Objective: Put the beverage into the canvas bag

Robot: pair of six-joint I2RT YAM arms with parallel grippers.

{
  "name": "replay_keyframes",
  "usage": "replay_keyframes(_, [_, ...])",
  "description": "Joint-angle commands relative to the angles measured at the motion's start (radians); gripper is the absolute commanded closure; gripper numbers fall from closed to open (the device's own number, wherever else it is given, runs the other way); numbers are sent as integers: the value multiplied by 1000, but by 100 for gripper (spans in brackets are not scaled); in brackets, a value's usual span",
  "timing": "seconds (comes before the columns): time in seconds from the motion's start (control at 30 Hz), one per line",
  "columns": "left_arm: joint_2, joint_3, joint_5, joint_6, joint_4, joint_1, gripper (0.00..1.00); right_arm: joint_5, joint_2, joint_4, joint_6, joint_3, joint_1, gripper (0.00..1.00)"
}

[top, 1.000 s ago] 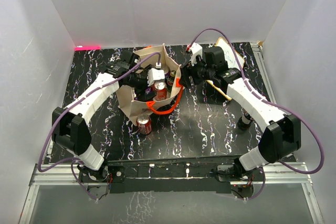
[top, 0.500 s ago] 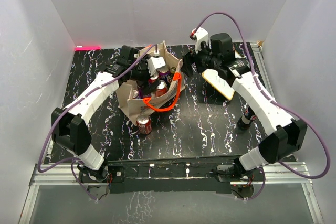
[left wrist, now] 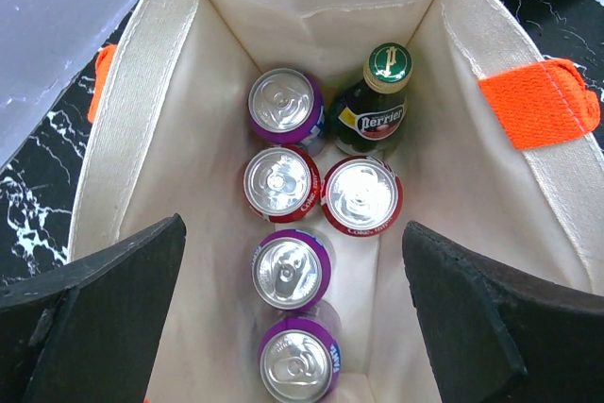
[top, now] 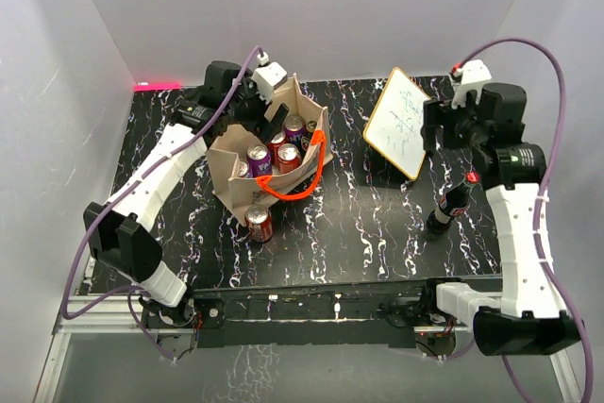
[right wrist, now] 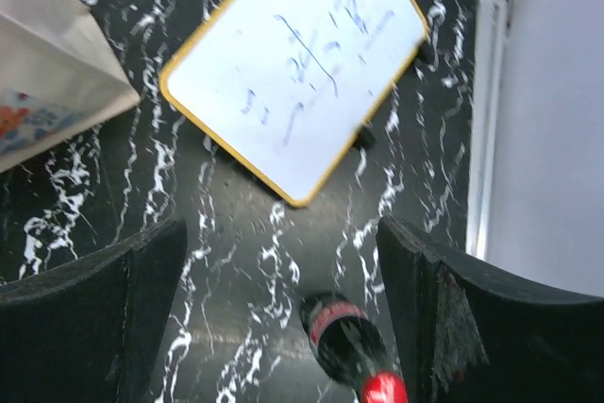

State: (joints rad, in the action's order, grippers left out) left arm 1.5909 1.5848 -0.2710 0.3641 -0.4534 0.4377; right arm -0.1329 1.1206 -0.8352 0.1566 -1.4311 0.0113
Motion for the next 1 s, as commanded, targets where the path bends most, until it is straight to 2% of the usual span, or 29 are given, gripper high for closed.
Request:
replay_keyframes(0.0, [-53,49,30,-62,-71,4,3,83,-75,-125,31,7,-62,15])
replay_keyframes(0.13, [-61,87,-48,16,-163,4,3,79,-107,-166,62,29,-69,15])
replay_keyframes(0.2, [-82,104,-123,91,-218,4,3,29,-115,-153,69,58,-70,17])
replay_keyframes(0.4, [-159,185,-294,308,-528,14,6,-75,-85,-71,87,111,-69,16])
replay_keyframes(0.53, [-232,167,-295,483,-742,53,6,-131,-34,-43,87,95,-69,16])
replay_keyframes(0.77, [-286,139,-285,642,-973,168,9,-185,1,9,47,116,-69,16])
replay_keyframes(0.97, [-280,11,-233,699,-971,290,9,-191,-18,34,24,143,-70,17])
